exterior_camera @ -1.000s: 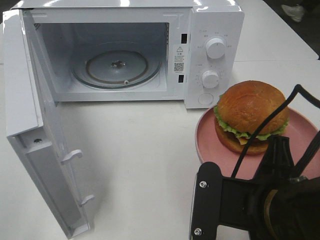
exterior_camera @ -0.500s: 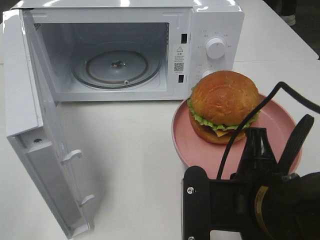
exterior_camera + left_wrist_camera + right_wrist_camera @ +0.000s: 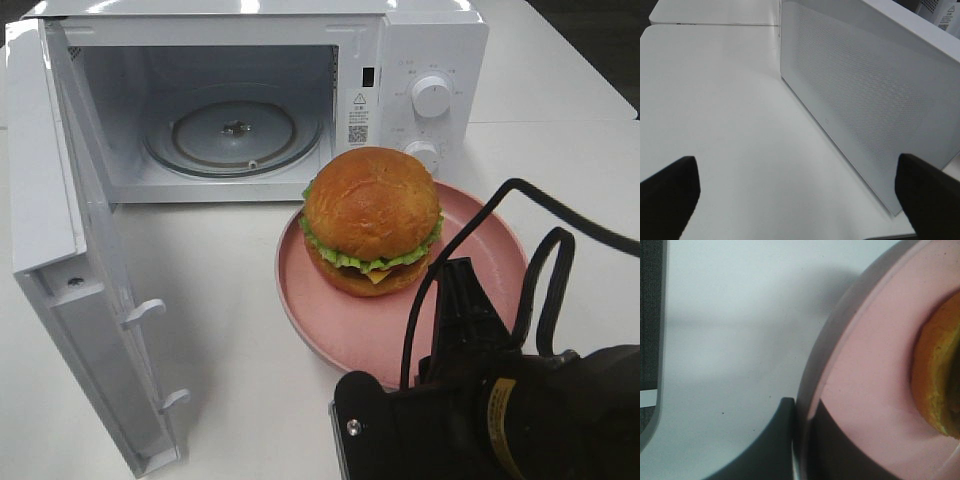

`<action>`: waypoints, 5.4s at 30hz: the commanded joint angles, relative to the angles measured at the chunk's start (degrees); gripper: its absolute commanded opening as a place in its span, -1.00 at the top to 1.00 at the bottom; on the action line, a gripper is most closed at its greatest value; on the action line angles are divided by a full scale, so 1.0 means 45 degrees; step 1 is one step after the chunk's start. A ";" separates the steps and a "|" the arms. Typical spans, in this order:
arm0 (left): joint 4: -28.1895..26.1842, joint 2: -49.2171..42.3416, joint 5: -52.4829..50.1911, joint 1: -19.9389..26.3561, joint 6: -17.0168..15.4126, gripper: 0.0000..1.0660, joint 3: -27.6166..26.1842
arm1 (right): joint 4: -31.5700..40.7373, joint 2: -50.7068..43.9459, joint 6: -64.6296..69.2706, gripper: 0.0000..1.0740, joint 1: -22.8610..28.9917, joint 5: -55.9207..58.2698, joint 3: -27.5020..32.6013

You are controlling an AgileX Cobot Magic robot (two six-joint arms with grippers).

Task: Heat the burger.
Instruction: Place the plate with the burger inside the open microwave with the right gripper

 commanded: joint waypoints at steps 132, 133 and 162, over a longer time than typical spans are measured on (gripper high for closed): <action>-0.0013 -0.0216 0.0000 0.0000 -0.0051 -0.84 -0.0013 | 0.8225 0.8085 -1.5648 1.00 -0.6965 -0.3094 -1.2618; -0.0013 -0.0216 0.0000 0.0000 -0.0051 -0.84 -0.0013 | 0.8225 0.8085 -1.5648 1.00 -0.6965 -0.3094 -1.2618; -0.0013 -0.0216 0.0000 0.0000 -0.0051 -0.84 -0.0013 | 0.7932 1.1255 -1.5037 1.00 -0.6990 -0.2610 -1.6679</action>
